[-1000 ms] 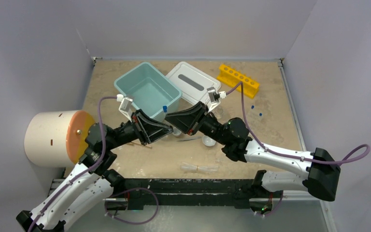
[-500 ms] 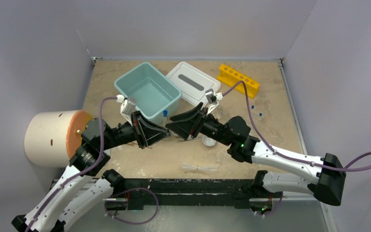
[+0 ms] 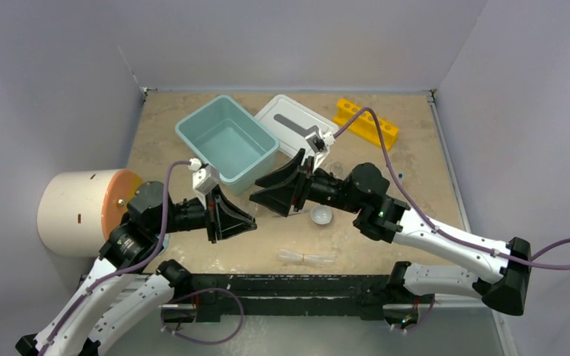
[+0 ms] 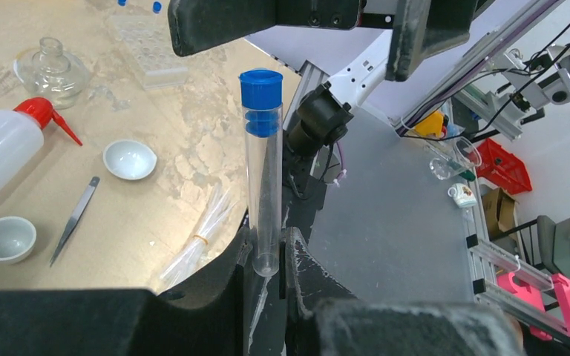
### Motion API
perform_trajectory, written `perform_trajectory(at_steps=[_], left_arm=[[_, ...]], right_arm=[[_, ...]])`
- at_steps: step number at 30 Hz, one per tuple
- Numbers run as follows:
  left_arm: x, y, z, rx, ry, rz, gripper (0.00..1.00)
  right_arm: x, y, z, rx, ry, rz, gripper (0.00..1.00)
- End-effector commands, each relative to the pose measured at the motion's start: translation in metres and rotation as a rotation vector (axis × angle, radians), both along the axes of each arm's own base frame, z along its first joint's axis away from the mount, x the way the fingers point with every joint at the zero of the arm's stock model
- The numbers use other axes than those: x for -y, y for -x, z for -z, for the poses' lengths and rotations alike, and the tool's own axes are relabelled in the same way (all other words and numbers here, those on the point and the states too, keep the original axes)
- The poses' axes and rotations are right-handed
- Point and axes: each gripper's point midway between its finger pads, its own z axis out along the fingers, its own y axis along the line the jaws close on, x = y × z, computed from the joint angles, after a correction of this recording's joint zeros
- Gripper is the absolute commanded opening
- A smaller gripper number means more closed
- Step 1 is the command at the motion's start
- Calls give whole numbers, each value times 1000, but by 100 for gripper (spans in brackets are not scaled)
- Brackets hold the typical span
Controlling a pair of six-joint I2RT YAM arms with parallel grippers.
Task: Organize the chemistry lab equipment
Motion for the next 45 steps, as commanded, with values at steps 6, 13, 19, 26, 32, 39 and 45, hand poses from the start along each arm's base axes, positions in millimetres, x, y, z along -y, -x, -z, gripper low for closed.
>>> perform_trajectory(at_steps=[6,13,19,26,32,39,45], left_arm=[[-5,8,-22,101,25,25,0],[-4,8,-23,98,27,24,0],[-4,7,-21,94,23,26,0],[-2,6,-17,83,20,34,0],[-2,6,-14,79,14,36,0],[-2,4,-13,85,14,24,0],[-1,3,-11,79,10,23,0]], right_arm=[[-4,5,-5,39,59,-33,56],[-8,14,2,43,81,-95,49],[-5,17,3,47,74,-103,45],[-3,18,0,54,62,-98,41],[-3,18,-3,58,51,-99,40],[-2,19,-5,60,44,-104,39],[-1,20,-5,59,39,-103,34]])
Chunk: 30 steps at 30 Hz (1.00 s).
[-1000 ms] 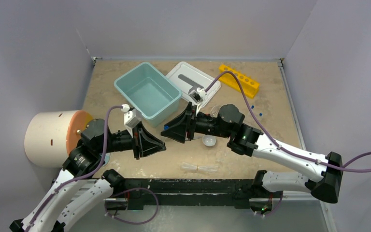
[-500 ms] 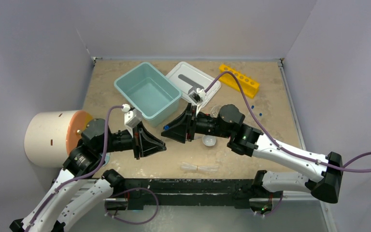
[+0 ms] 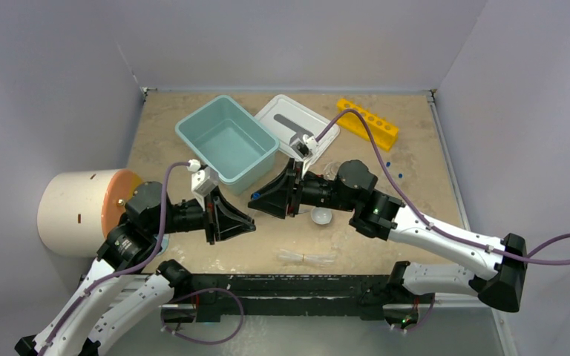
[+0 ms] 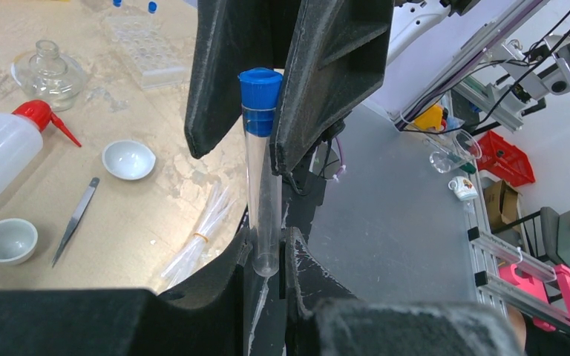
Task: Organize the chemistry lab equipment
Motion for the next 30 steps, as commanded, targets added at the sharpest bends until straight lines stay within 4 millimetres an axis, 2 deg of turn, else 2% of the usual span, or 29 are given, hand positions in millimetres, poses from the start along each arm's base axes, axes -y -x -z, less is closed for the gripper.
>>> perform_trajectory(at_steps=[1,4,6,9,11,13,14,16,20,21,22,25,27,30], left_arm=[[1,-2,-9,61,21,5,0],[1,-3,-8,59,19,5,0],[1,-3,-6,57,17,4,0],[1,-5,-4,49,12,-4,2],[1,-7,-4,48,11,-18,21],[0,-9,-5,46,10,-33,51],[-1,-10,-4,44,7,-44,57],[-3,-14,-3,47,-1,-72,63],[-7,-22,1,71,-12,-130,68],[-8,-25,3,75,-15,-147,69],[-9,-27,3,81,-15,-159,70],[-11,-35,5,96,-16,-200,72],[-12,-39,7,104,-16,-222,72],[-15,-43,10,114,-18,-249,72]], right_arm=[[9,10,-35,67,-99,-25,30],[9,11,-36,70,-104,-26,15],[9,10,-36,69,-103,-23,0],[10,11,-36,70,-106,-23,0],[11,10,-35,71,-104,-12,0],[14,3,-33,66,-91,32,0],[17,-1,-31,62,-82,66,0],[26,-16,-25,49,-51,166,0],[59,-49,-6,0,38,423,0],[67,-51,2,-9,69,459,0],[84,-69,11,-22,107,589,0],[129,-98,38,-61,226,871,0],[160,-110,59,-93,306,1039,0],[199,-119,77,-132,351,1253,0]])
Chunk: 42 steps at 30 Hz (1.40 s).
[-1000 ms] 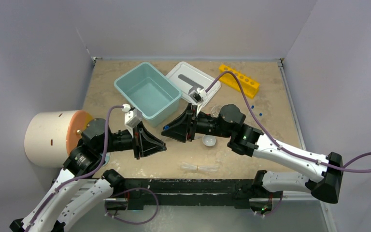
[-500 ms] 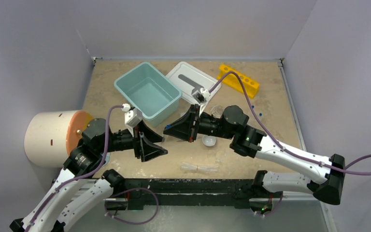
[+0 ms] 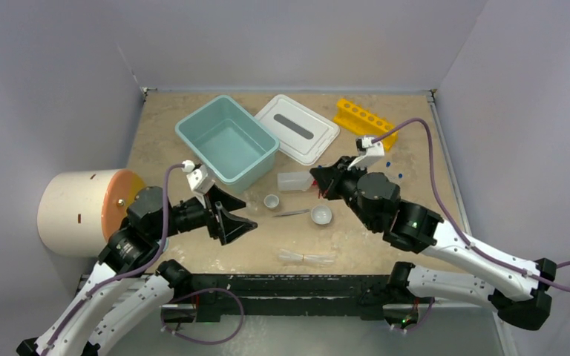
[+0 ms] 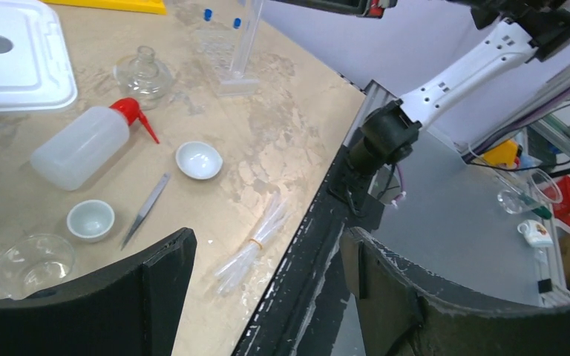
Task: Organize the chemistry lab equipment
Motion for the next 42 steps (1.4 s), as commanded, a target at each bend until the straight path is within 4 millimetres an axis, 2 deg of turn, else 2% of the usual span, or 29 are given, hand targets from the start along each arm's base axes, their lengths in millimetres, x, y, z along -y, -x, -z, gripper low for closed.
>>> perform_trajectory(at_steps=[1,8,13,22,33,42], left_arm=[[-5,-14,-6,79,9,-68,72],[-7,-9,-5,81,13,-62,72],[-10,-6,-7,96,22,-63,72],[-11,-3,-8,107,24,-62,72],[-11,-3,-8,111,23,-58,72],[-11,-4,-7,111,21,-57,72]], right_arm=[[85,-27,45,-63,140,468,0],[136,-38,84,-98,170,745,0],[173,-61,114,-154,197,908,0],[219,-80,144,-181,196,1182,0],[253,-101,167,-197,251,1441,0],[262,-105,170,-165,342,1541,0]])
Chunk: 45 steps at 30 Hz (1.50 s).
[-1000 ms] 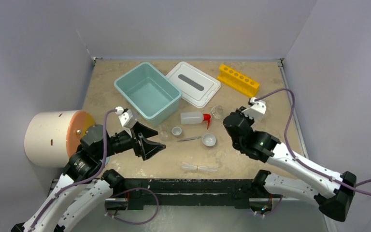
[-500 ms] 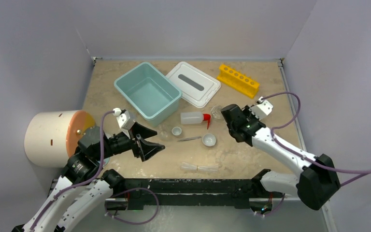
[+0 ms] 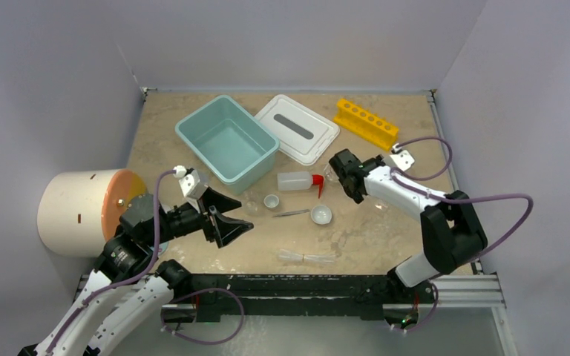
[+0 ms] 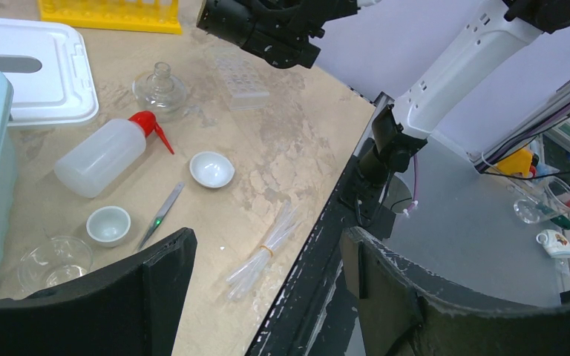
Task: Organize the chemistry lab equipment
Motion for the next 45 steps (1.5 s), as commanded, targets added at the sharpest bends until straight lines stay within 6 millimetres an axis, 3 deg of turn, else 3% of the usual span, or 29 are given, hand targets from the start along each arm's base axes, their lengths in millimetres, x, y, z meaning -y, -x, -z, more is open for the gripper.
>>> perform_trajectory(at_steps=[1,22,45], left_arm=[[0,-4,-6,51,5,-7,72],[-1,-3,-6,54,5,-9,72],[-2,-5,-5,52,0,-17,72]], right_arm=[[12,-1,-22,80,75,70,0],[6,-24,-9,58,153,96,0],[10,-25,12,32,161,121,0]])
